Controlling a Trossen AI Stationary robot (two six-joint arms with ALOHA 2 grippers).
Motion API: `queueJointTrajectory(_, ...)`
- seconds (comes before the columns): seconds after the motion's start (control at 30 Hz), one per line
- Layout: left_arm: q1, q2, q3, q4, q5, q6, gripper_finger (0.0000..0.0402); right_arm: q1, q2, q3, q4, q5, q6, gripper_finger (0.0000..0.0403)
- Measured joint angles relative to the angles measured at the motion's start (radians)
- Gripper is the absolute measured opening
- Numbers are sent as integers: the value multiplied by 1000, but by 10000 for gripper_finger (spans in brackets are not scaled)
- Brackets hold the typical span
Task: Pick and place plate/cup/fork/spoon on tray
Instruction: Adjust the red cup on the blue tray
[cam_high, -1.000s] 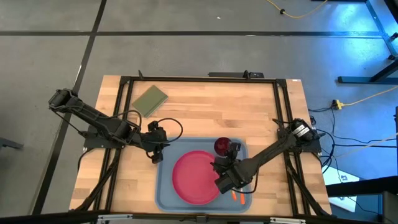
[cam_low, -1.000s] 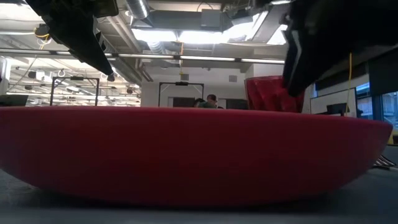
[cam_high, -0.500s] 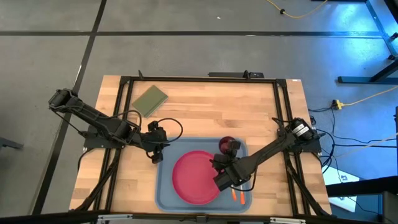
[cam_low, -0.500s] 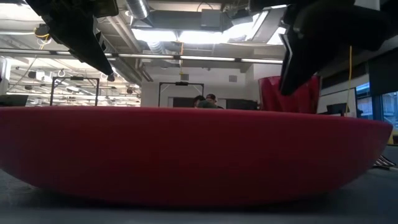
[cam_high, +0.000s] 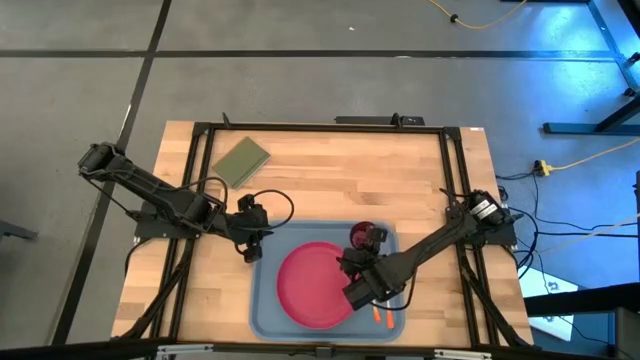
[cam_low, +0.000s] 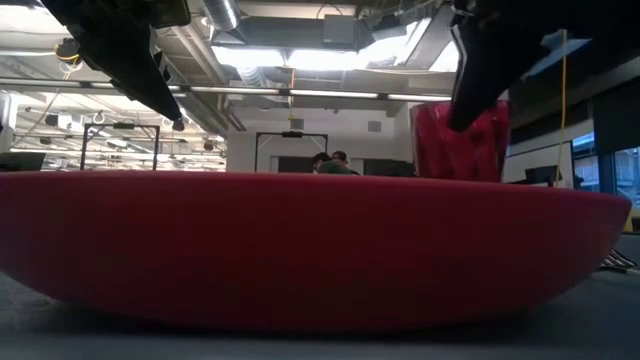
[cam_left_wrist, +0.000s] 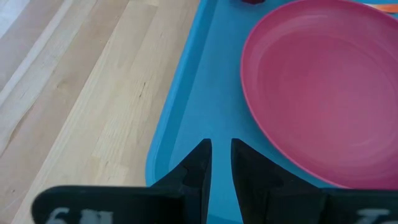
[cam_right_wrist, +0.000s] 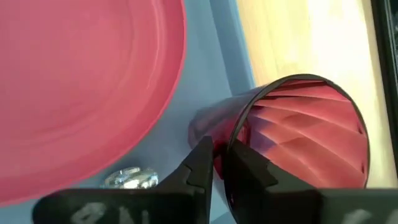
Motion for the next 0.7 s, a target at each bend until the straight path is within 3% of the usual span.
queueJointTrajectory(0.17,0,0,0,0,0,0,54,0,0,-7,-4,-59,50,47)
queueJointTrajectory(0.47,0,0,0,0,0,0,54,6,0,-8,16,-63,67,48)
queueJointTrajectory(0.7,0,0,0,0,0,0,54,5,0,-8,3,-62,85,78)
